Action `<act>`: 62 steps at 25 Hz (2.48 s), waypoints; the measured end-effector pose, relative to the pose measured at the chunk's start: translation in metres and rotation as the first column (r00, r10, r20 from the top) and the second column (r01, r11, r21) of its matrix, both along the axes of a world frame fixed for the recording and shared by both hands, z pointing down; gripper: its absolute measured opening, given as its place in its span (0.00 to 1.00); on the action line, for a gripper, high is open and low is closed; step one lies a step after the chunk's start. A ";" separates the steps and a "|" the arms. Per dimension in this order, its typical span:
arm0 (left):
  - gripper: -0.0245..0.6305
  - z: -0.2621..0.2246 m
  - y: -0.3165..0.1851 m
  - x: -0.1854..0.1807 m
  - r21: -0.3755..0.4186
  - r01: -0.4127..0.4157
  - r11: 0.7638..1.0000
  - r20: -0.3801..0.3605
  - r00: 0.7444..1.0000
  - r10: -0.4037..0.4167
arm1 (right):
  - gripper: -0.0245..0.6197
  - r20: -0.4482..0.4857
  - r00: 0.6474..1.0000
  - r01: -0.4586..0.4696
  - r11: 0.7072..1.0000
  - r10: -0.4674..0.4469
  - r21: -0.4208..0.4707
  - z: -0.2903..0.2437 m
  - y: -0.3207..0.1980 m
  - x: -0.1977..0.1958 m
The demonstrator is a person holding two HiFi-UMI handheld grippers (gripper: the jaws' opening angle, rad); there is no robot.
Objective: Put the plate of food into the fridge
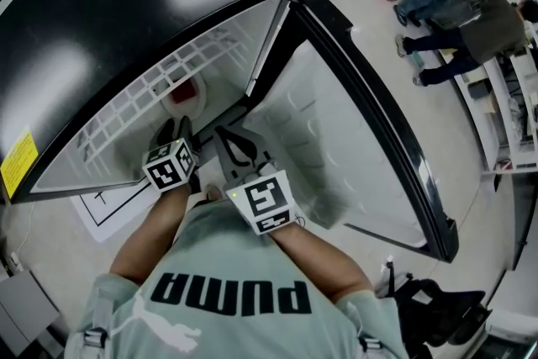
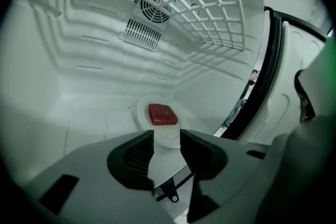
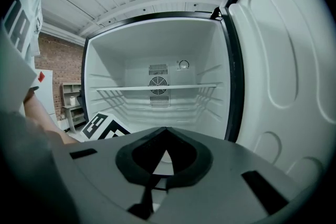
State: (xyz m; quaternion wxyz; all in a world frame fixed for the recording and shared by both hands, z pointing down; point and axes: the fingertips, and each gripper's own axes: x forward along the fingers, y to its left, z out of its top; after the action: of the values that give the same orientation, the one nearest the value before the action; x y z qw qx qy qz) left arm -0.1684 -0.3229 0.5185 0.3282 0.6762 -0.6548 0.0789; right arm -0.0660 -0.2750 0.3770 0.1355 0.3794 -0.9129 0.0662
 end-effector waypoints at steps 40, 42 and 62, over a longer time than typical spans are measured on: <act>0.04 -0.139 0.230 0.170 0.364 -0.251 0.897 0.150 0.966 0.210 | 0.05 0.107 0.980 0.159 0.985 -0.165 0.064 0.000 0.176 0.105; 0.04 -0.138 0.244 0.175 0.358 -0.247 0.900 0.158 0.966 0.203 | 0.05 0.117 0.978 0.167 0.984 -0.172 0.055 0.003 0.187 0.109; 0.04 -0.155 0.334 0.154 0.387 -0.281 0.878 0.209 0.954 0.213 | 0.05 0.144 0.975 0.150 0.982 -0.167 0.117 -0.019 0.256 0.089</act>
State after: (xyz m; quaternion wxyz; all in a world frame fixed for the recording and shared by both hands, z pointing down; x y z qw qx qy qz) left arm -0.0139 0.0113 0.3636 0.1113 0.7997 -0.5890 0.0342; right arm 0.0230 -0.0188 0.3580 0.0498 0.3057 -0.9502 0.0358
